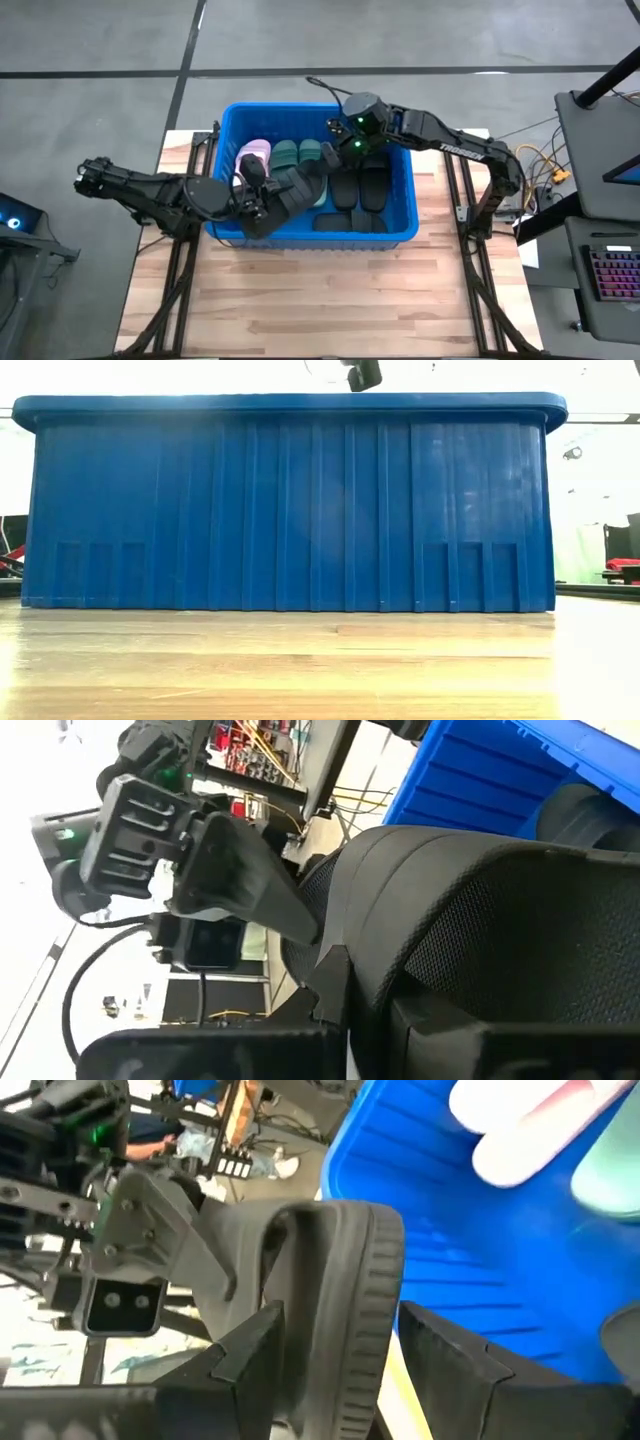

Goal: Pick and place slides into bin
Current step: Put the black slide into the blue container

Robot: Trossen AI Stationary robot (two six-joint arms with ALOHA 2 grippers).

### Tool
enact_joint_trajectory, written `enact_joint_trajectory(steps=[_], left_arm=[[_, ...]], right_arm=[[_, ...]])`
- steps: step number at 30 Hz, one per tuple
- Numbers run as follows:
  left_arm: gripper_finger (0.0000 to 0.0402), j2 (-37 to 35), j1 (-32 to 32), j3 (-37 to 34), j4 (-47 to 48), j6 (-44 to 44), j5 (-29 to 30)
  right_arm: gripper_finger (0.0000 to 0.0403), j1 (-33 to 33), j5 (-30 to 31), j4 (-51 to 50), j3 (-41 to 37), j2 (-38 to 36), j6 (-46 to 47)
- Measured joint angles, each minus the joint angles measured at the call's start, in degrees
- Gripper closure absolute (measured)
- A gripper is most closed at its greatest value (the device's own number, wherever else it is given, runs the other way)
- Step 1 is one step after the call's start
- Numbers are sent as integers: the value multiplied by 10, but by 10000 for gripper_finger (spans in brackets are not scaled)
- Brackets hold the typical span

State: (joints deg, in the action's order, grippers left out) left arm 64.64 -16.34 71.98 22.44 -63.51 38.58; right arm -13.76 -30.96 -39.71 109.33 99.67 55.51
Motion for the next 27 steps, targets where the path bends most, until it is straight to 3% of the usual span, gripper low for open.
enact_joint_trajectory(steps=[6, 14, 19, 24, 27], left_arm=[[401, 0, 2, 1, -10, -1, -4], [401, -3, 3, 1, -8, -1, -5], [388, -2, 3, -1, -26, 28, -5], [327, -6, 17, 0, -26, 129, 0], [283, -21, 18, -1, -23, 215, 35]], right_arm=[[237, 9, -5, -7, 0, 14, -15], [372, 8, -19, -3, 0, 23, -61], [373, 2, -19, -1, 0, 24, -77], [374, -17, 12, 0, 1, 20, -102], [374, -31, 20, 0, 1, 19, -111]])
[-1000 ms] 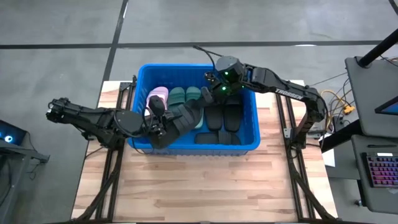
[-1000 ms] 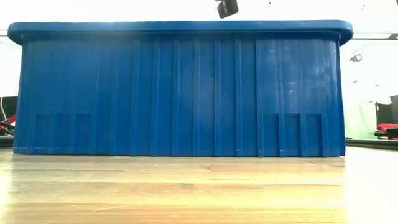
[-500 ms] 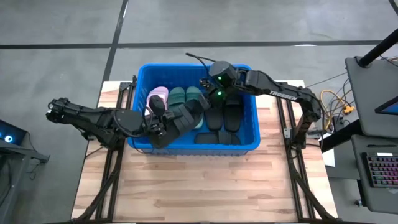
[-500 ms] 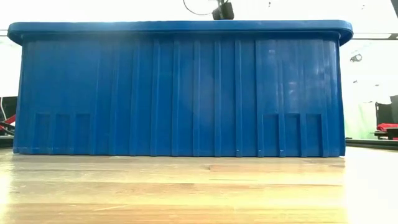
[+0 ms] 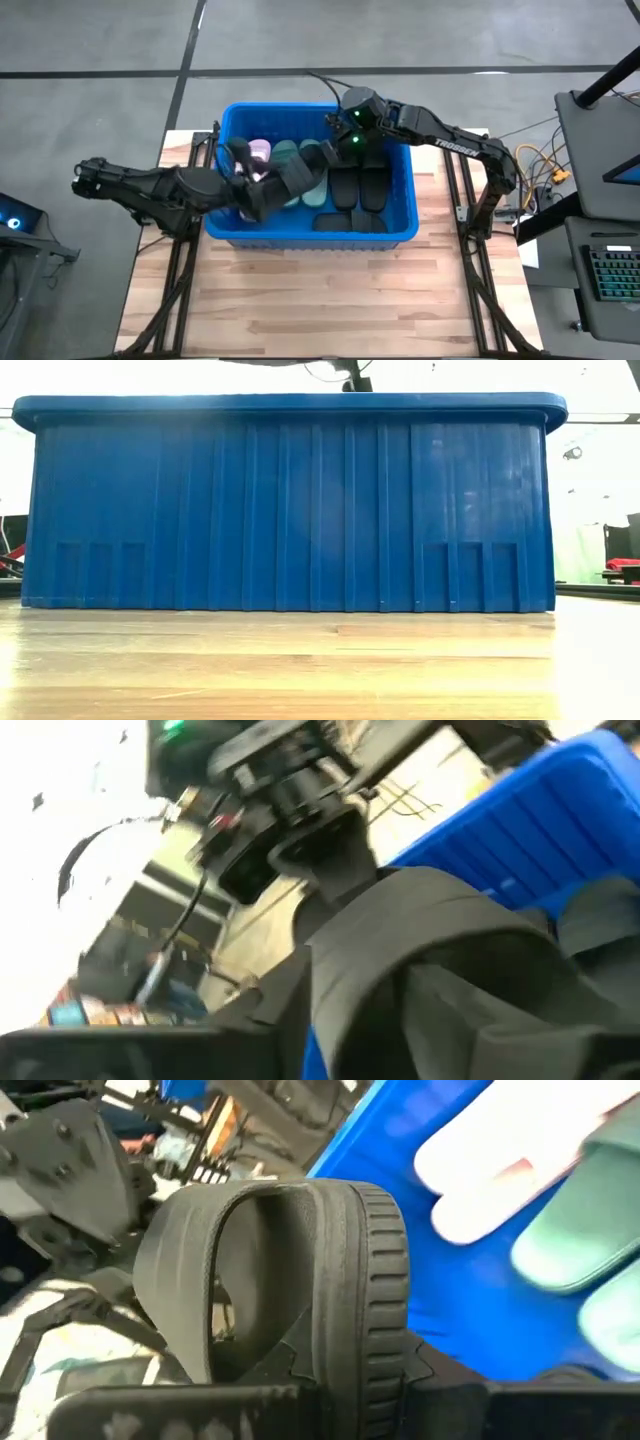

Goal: Pick and place slides into bin
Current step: Put the black slide into the blue container

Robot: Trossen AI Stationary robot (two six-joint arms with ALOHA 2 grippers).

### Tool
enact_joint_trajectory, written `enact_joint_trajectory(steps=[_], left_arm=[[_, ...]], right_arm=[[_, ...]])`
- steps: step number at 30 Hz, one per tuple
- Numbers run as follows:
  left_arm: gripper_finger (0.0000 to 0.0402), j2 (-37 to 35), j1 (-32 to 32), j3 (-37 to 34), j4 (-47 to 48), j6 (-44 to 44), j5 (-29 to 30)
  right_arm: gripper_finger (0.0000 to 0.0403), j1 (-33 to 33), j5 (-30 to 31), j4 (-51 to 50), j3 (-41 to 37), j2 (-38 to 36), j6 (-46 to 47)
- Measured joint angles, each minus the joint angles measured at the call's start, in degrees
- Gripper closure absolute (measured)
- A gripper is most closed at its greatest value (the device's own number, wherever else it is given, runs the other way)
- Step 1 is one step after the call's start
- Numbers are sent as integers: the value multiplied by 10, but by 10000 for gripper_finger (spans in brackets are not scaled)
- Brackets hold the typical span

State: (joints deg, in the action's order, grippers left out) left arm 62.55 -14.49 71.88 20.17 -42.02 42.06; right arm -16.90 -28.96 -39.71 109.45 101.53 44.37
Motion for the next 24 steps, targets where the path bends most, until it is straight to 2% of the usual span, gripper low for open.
enact_joint_trajectory(steps=[5, 10, 12, 17, 21, 24], left_arm=[[228, -45, -1, 2, 41, 110, 19], [207, -109, -1, 4, 90, 260, 17], [206, -134, -1, 3, 91, 272, 3], [205, -191, -1, 2, 92, 297, -86], [205, -205, -1, 0, 100, 297, -93], [205, -243, -1, 1, 125, 297, -91]], right_arm=[[374, -13, 36, -9, -1, -1, -7], [374, -20, 86, -6, -2, 0, -7], [374, -19, 123, -4, -1, 0, -1], [375, 4, 235, -4, -1, 0, 37], [375, 22, 299, -15, -1, 0, 80], [375, 42, 344, -38, -2, 2, 121]])
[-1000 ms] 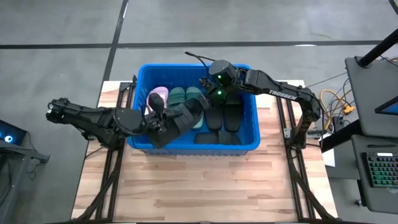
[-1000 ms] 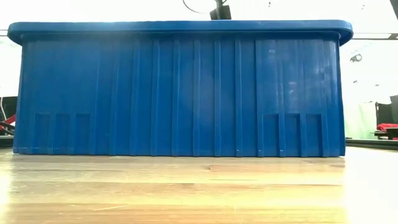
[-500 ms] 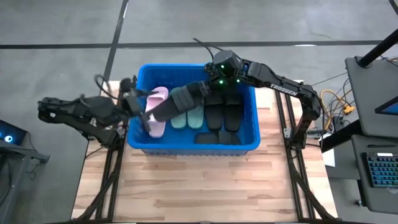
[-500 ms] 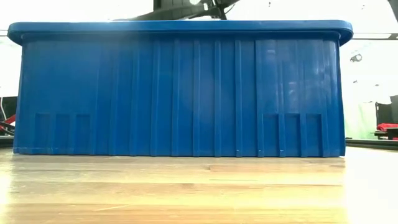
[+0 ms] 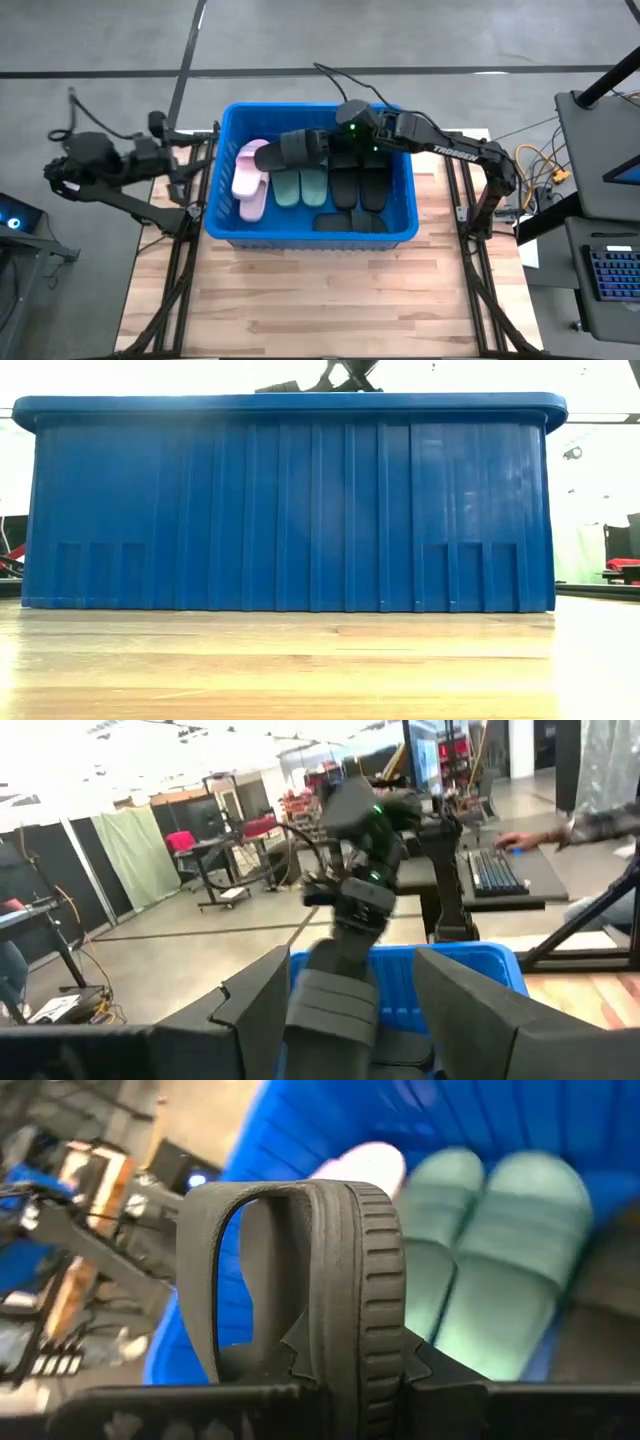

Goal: Pick and place slides into bin
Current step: Put the black slide into the blue container

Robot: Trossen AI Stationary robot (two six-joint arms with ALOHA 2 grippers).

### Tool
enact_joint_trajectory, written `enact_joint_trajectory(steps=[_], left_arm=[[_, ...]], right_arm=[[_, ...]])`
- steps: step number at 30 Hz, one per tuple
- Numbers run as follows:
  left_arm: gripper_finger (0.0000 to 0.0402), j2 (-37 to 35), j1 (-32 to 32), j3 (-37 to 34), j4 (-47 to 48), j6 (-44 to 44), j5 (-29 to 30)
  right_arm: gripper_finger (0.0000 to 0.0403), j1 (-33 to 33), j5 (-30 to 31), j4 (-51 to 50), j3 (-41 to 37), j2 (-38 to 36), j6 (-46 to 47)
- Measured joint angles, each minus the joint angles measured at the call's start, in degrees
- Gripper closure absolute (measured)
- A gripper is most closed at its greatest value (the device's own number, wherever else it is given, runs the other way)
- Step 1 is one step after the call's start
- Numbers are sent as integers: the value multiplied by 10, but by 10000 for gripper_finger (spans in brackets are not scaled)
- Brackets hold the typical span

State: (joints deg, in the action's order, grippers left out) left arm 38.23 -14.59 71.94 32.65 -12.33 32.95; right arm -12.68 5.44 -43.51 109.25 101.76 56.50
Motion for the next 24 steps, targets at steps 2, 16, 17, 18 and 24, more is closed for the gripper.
enact_joint_trajectory(steps=[2, 16, 17, 18, 24], left_arm=[[205, -21, 0, -4, 4, 0, 0], [205, -112, 0, -40, 28, -42, 3], [205, -112, 0, -44, 32, -47, 2], [205, -112, 0, -46, 33, -48, 2], [205, -108, 0, -45, 25, -51, 4]], right_arm=[[375, 15, 11, -17, 0, 7, 35], [375, 80, -31, -9, -3, 100, 232], [375, 81, -33, -7, -3, 107, 238], [375, 81, -38, -7, -3, 112, 246], [375, 91, -43, -2, -2, 151, 305]])
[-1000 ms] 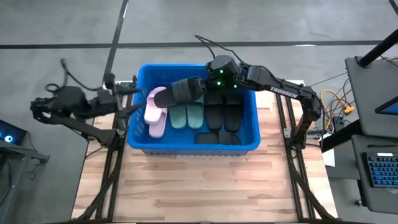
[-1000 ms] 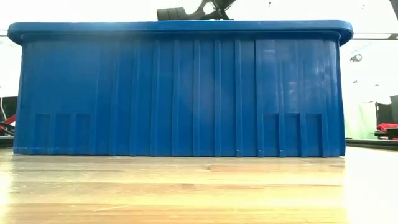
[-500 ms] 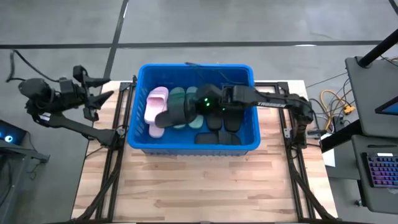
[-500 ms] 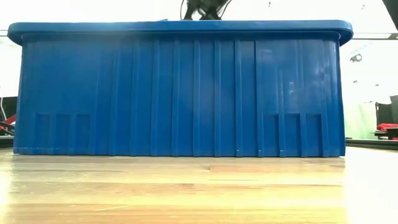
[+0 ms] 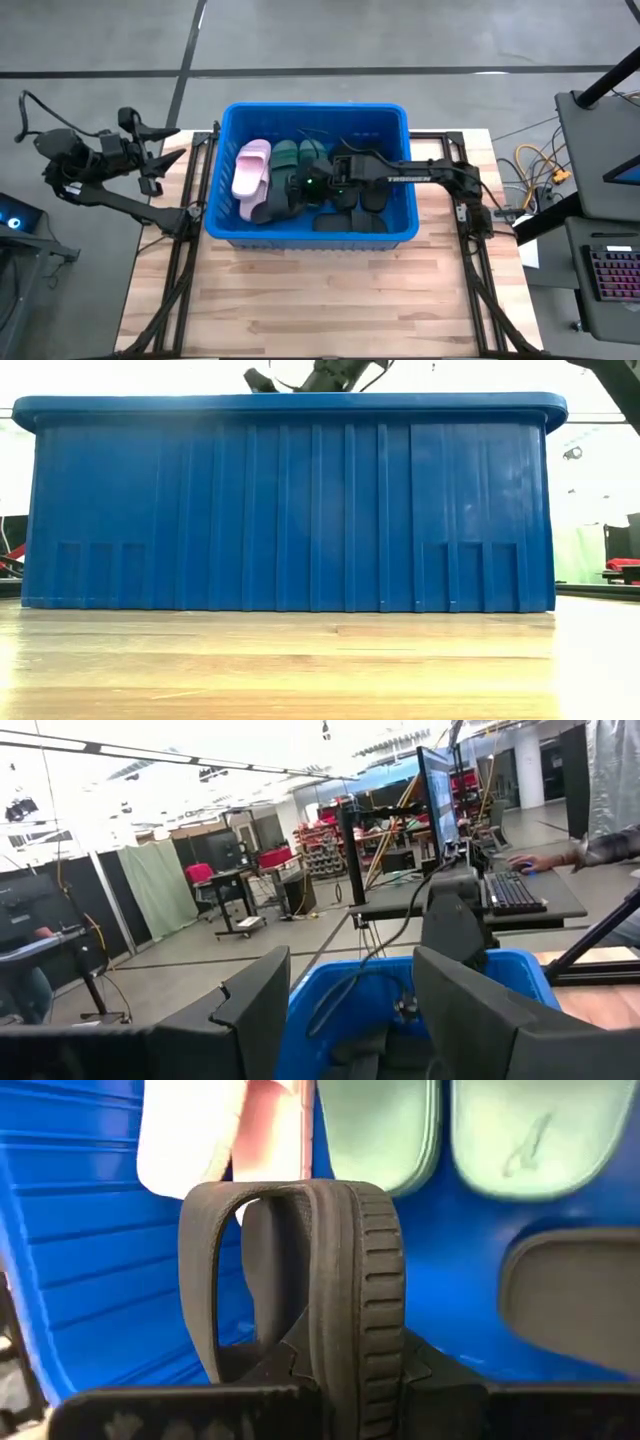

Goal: Pick and place slides into bin
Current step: Put the black slide into the blue container

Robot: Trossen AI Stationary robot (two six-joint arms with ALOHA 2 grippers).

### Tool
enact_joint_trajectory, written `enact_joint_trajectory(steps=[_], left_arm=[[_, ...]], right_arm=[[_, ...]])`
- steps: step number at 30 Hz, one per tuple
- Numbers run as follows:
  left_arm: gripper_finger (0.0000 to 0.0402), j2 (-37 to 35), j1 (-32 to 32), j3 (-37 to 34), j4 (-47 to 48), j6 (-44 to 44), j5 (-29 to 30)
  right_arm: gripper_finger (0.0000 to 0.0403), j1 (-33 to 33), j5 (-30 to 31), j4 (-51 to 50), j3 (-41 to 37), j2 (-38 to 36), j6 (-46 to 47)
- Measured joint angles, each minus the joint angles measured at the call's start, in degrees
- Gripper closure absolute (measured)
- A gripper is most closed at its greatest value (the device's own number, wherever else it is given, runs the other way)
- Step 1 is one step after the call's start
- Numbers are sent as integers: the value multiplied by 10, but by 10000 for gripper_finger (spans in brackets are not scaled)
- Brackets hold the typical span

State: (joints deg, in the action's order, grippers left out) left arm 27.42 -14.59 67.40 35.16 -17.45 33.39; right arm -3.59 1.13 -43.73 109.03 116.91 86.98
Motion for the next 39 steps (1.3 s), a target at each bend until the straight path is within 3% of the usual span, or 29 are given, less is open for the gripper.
enact_joint_trajectory(steps=[11, 21, 32, 39], left_arm=[[205, -5, 0, -1, 0, 2, 2], [205, -8, 0, -1, -1, 1, 4], [205, -8, 0, -1, 0, 1, 5], [205, -8, 0, -2, 2, 1, 5]], right_arm=[[375, 2, -63, 157, 1, 67, 81], [364, -2, -91, 170, 0, 88, 94], [241, -2, -138, 151, 0, 88, 82], [180, -12, -141, 137, 0, 88, -15]])
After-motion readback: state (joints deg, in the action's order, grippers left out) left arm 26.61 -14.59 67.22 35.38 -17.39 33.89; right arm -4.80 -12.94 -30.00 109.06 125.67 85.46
